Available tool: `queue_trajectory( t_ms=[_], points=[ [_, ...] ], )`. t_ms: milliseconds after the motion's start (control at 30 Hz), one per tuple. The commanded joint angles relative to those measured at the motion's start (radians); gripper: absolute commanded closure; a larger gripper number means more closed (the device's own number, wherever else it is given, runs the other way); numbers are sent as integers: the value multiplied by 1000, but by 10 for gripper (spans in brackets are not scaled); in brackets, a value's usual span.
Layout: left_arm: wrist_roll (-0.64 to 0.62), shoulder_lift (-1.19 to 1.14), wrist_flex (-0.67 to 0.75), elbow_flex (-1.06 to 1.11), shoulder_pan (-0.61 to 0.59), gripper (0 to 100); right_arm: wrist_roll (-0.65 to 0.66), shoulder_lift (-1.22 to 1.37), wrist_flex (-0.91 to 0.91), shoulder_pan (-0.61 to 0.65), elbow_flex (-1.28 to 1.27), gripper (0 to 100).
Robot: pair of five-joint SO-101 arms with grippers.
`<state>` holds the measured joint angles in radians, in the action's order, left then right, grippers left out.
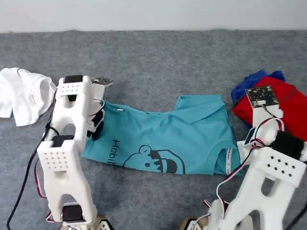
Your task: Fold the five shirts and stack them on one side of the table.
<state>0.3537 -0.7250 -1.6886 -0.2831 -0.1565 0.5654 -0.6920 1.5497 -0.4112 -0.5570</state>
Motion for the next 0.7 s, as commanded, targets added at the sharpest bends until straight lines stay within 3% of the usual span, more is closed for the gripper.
queue_trajectory(
  t_ms=[0,267,667],
  points=[
    [6,0,-58,-54,-72,988,-11,-33,5,-8,6,649],
    [9,61,-68,-58,-229,988,-12,-33,5,-8,5,649],
    [58,77,-66,59,-233,979,-12,-25,7,-8,5,649]
  ],
)
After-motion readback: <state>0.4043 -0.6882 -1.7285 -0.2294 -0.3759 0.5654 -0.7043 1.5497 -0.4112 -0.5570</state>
